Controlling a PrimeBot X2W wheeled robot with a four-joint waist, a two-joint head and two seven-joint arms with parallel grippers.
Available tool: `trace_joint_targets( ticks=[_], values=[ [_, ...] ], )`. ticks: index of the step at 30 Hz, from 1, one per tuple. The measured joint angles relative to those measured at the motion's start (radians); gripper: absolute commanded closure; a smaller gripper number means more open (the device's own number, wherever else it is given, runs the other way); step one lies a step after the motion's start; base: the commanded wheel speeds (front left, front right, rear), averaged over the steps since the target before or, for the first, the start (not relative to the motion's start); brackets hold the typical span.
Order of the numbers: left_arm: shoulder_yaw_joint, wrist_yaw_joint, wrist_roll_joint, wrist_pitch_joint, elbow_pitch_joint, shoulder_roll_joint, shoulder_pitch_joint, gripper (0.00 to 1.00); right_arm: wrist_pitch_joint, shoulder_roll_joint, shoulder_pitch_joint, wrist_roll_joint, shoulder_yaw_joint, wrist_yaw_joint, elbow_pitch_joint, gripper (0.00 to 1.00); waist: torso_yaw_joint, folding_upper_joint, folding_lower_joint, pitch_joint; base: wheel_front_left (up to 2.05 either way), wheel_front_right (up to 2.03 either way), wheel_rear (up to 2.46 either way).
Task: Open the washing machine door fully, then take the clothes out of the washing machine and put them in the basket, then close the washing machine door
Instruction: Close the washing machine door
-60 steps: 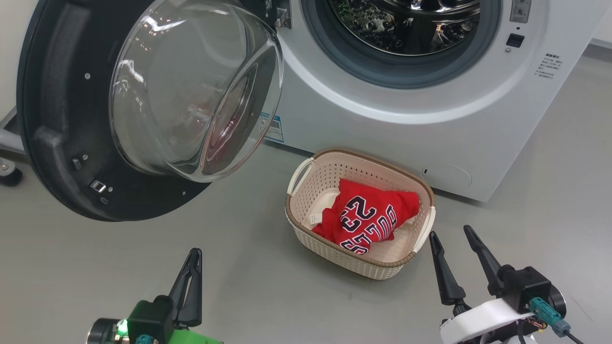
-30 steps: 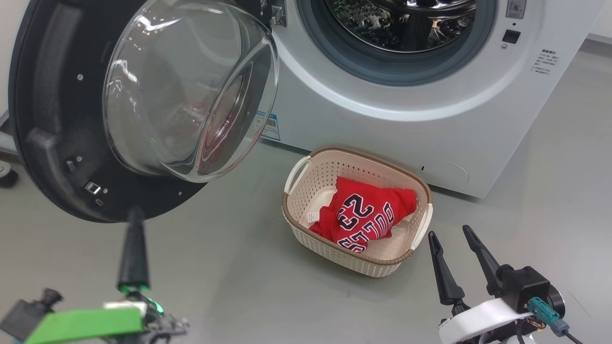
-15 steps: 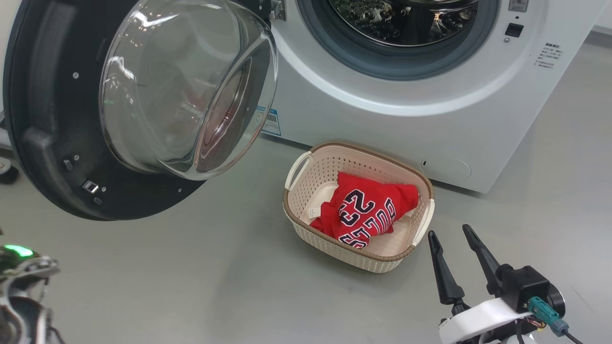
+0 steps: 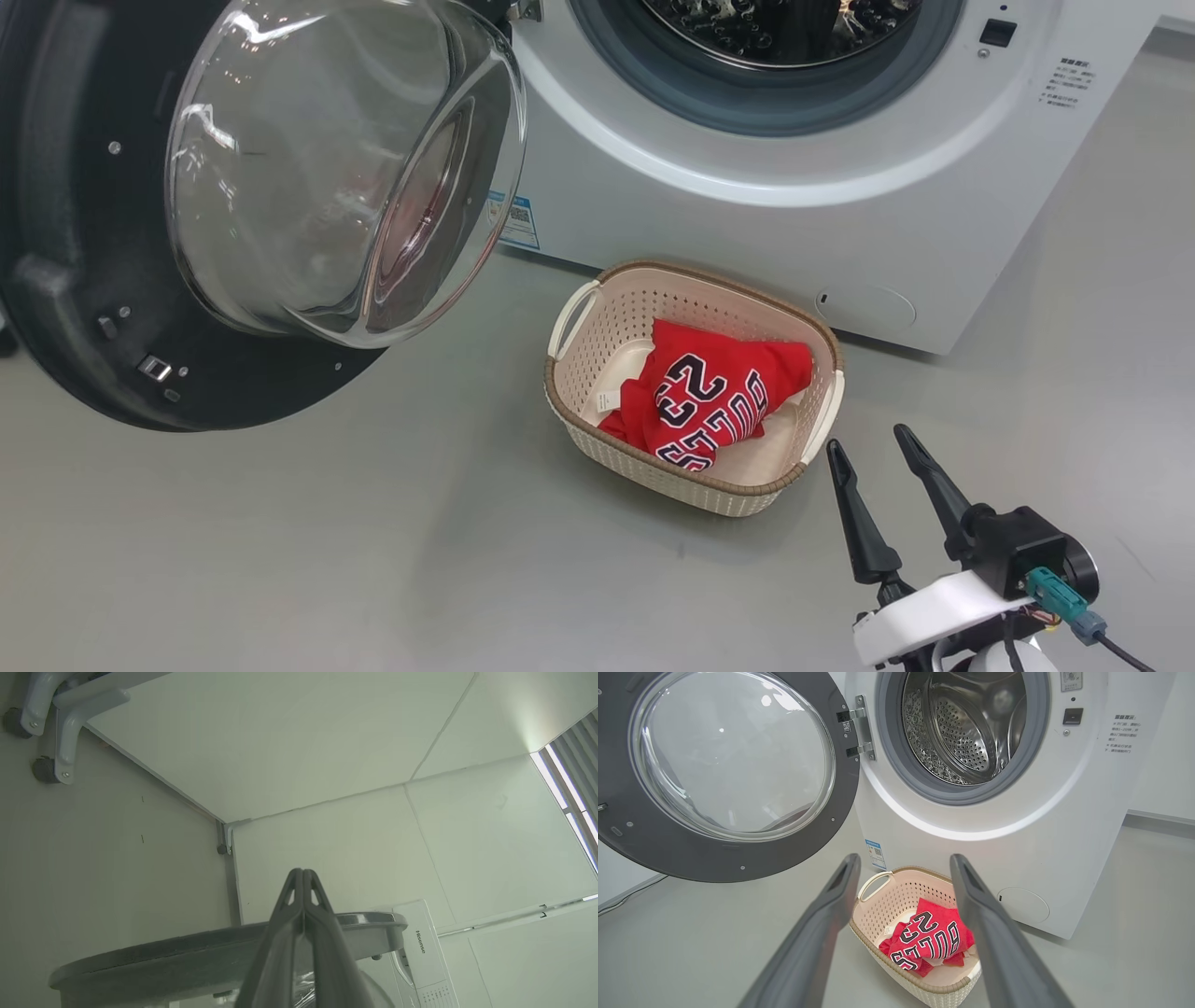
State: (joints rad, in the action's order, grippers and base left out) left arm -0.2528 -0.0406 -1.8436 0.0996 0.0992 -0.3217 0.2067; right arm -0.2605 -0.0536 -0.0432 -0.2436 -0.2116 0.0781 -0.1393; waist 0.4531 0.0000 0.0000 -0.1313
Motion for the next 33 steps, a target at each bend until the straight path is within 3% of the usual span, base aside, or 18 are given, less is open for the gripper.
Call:
trace_joint_targets(
  ticks=[8,33],
  values=[
    [0.034,-0.052,-0.036,-0.099,0.132,-0.041,0.037,1.00,0.000,-0.009,0.017,0.005,-0.016,0.003,-0.005,0.00,-0.019,0.0000,0.0000,-0.016,0.00,0.00,0.00],
    [0.114,-0.051,-0.048,-0.232,0.317,-0.083,0.179,1.00,0.005,-0.040,0.040,0.009,-0.023,0.013,-0.005,0.00,-0.053,0.0000,0.0000,-0.063,0.00,0.00,0.00]
  ],
)
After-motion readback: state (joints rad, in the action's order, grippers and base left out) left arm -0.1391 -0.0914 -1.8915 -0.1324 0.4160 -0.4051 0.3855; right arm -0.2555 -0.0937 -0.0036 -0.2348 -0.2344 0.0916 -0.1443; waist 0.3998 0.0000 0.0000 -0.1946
